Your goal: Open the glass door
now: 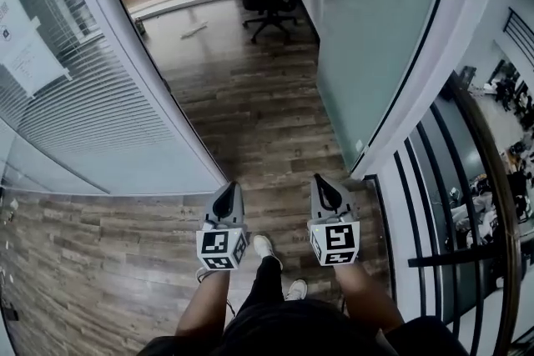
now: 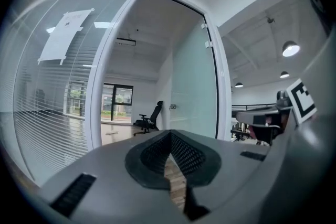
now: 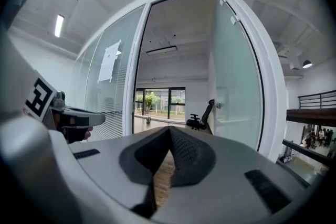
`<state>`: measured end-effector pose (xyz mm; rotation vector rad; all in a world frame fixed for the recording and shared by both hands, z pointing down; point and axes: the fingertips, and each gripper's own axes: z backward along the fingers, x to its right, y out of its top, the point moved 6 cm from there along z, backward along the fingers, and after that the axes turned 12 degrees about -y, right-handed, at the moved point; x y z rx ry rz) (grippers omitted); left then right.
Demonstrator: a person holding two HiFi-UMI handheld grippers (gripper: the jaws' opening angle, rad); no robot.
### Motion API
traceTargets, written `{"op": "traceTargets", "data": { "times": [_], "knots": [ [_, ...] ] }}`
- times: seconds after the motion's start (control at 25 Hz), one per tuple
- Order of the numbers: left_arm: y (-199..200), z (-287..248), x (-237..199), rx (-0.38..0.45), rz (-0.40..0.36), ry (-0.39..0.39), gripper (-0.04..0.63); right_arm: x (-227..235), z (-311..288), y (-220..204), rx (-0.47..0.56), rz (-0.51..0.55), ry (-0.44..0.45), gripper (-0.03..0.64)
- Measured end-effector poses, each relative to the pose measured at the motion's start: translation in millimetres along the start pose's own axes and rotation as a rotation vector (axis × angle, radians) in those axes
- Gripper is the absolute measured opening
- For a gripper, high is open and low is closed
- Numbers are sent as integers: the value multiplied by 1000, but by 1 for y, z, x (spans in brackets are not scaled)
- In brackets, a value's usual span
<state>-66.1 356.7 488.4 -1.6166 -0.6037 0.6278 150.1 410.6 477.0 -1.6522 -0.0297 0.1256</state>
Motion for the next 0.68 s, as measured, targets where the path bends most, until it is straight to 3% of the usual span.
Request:
{"op": "traceTargets", "data": {
  "times": [0.24, 0.68],
  "knots": [
    [-6, 26, 24, -4, -15, 21, 3, -6, 32, -5, 16, -46, -8, 12],
    [3, 30, 36, 14, -39, 18, 3, -8, 40, 2, 74, 9, 2, 13]
  ]
}}
